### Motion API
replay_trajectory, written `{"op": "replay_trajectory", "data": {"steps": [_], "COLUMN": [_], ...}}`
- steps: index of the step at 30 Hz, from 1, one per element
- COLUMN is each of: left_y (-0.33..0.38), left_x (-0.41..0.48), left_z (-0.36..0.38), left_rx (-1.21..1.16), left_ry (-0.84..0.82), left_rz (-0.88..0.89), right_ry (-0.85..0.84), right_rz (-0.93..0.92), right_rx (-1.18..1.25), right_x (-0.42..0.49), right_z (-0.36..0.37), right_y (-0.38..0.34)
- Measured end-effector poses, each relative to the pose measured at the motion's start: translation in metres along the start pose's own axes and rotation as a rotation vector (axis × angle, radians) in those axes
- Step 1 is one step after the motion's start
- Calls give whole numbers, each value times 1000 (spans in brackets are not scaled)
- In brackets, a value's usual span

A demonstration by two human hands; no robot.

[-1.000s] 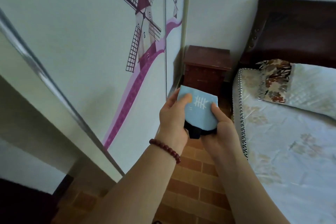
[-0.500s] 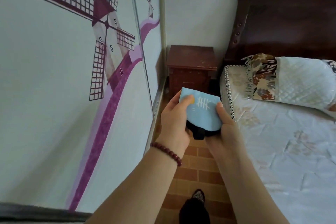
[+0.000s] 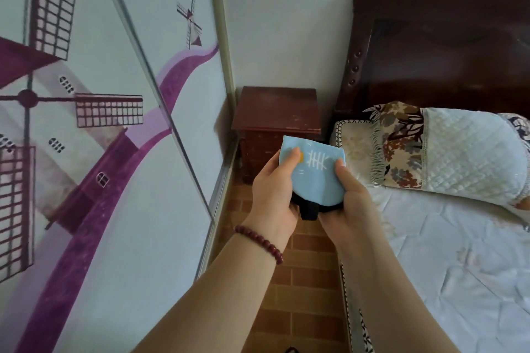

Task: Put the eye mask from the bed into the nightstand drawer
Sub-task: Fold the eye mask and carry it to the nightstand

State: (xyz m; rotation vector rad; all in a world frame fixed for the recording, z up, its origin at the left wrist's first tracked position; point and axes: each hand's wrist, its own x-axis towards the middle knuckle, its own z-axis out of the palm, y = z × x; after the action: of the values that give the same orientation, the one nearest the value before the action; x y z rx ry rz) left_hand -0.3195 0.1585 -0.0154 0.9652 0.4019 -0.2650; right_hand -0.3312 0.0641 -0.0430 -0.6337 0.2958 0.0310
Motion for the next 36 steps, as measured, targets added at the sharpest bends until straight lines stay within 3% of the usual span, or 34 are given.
{"op": "replay_trajectory", "data": {"steps": [13, 25, 31, 36], "left_y": [18, 96, 124, 132], "left_x": [127, 310, 377, 401], "left_z": [42, 82, 91, 99], "left_rx": [49, 21, 62, 110], "left_ry": [53, 11, 30, 2], "left_rz": [-17, -120, -135, -95], "right_ry": [66, 35, 160, 101], "right_rz": [32, -74, -35, -66], "right_rx": [4, -4, 22, 19], "right_x": [126, 309, 381, 413], "right_z": [4, 59, 75, 75], "right_y": [-29, -47, -44, -48]}}
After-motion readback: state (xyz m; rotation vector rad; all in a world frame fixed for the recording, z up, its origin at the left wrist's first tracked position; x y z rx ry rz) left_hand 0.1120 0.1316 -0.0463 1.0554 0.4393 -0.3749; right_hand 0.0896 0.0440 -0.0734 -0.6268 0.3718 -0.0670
